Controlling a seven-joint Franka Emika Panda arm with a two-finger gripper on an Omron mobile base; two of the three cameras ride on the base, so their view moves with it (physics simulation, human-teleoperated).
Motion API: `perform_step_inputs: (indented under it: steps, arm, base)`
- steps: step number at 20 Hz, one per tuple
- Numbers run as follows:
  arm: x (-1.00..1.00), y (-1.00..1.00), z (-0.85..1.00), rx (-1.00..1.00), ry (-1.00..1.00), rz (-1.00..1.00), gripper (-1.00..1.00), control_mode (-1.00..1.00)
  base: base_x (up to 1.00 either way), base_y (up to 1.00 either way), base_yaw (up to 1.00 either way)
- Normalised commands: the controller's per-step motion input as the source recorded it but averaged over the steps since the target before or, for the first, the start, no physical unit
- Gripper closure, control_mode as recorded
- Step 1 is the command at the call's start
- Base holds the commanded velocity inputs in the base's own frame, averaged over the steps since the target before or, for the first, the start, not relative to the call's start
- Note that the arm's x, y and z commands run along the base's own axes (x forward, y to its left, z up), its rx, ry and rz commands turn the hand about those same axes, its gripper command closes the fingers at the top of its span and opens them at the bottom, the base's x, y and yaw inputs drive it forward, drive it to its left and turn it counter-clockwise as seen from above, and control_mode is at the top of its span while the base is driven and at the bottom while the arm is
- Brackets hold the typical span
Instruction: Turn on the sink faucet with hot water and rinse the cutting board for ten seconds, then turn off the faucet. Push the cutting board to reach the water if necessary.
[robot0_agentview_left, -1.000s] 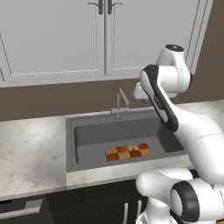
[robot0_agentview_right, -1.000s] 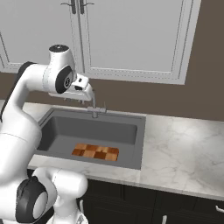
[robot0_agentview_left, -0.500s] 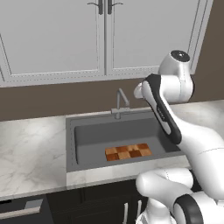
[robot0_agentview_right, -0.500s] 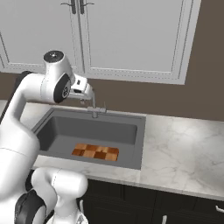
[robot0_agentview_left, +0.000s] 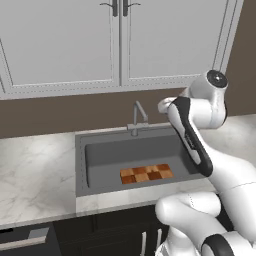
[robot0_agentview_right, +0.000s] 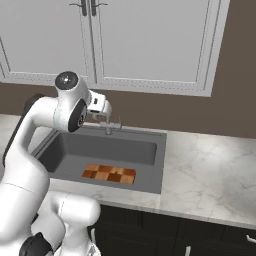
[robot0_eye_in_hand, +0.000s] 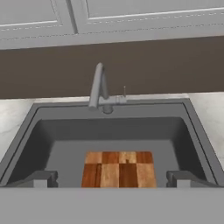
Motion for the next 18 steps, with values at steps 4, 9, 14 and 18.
perform_step_inputs:
  steps: [4, 9, 14, 18]
  arm:
    - [0.00, -0.56, -0.17, 0.01, -0.07, 0.05, -1.00, -1.00]
    - [0.00, -0.43, -0.21, 0.00, -0.07, 0.05, -1.00, -1.00]
    - [0.00, -0.30, -0.32, 0.00, -0.08, 0.05, -1.00, -1.00]
    - [0.00, -0.15, -0.30, 0.00, -0.09, 0.04, -1.00, -1.00]
  base:
    - [0.00, 0.00, 0.00]
    - [0.00, 0.00, 0.00]
    - [0.00, 0.00, 0.00]
    - [0.00, 0.00, 0.00]
